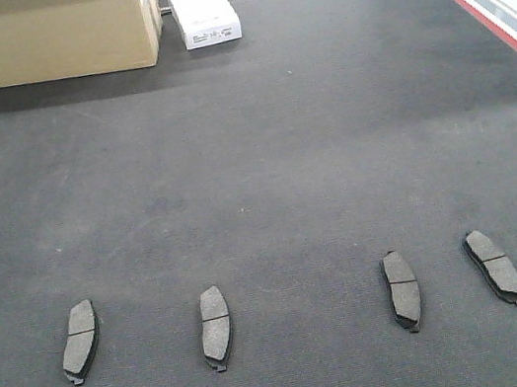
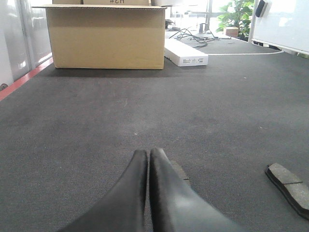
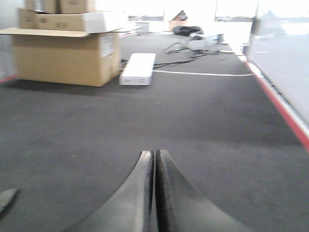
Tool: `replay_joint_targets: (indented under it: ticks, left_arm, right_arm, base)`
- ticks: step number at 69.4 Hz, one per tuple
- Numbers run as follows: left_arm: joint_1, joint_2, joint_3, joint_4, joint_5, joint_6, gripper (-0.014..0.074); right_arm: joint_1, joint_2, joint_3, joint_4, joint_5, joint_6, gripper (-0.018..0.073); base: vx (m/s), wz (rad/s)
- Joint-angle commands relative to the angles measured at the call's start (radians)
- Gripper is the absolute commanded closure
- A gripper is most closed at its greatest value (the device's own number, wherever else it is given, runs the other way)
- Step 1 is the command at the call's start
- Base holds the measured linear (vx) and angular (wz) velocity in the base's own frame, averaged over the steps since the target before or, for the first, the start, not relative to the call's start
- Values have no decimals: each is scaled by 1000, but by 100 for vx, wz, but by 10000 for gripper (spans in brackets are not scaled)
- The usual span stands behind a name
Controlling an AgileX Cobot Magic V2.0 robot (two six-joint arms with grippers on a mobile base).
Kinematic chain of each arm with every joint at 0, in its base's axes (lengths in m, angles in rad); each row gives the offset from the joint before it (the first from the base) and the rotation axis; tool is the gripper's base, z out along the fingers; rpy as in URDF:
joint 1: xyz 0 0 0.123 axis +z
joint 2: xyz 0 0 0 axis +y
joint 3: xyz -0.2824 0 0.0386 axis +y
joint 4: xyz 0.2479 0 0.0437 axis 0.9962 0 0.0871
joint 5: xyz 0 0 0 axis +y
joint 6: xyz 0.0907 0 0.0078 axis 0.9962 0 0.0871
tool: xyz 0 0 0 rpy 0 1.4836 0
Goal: Move and align brake pads A on conveyor
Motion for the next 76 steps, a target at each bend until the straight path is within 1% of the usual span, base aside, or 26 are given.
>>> replay_joint_targets:
  ticks: [1,4,7,19,24,27,30,37,76]
  left_arm:
    - [-1,-15,17,-9,-65,-2,603]
    - [-1,-15,17,-9,-65,-2,603]
    - [-1,-15,17,-9,-65,-2,603]
    - [-1,-15,17,-9,-65,-2,603]
    - [-1,-15,17,-9,-65,-2,603]
    - [-1,-15,17,-9,-65,-2,603]
    - [-1,-15,17,-9,-65,-2,603]
    - [-1,-15,17,-9,-65,-2,603]
    - [-1,-15,17,-9,-65,-2,603]
  right_arm:
    - [-94,10,29,-9,-150,-15,569]
    - [-127,6,86,-7,-208,-15,569]
    - [-140,-2,132,-7,-249,-15,569]
    - [-142,-95,340,-7,-415,-15,569]
    - [-142,-161,407,-1,-462,-15,569]
    - [-142,-159,439,-1,-501,-12,569]
    - [-142,-157,434,-2,-460,-11,569]
    - [-142,-157,435,-2,-469,4,569]
    - [-142,-157,435,-2,-475,4,569]
  base:
    - [0,0]
    - [0,0]
    - [0,0]
    - [0,0]
    - [0,0]
    - [0,0]
    - [0,0]
    - [0,0]
    - [0,0]
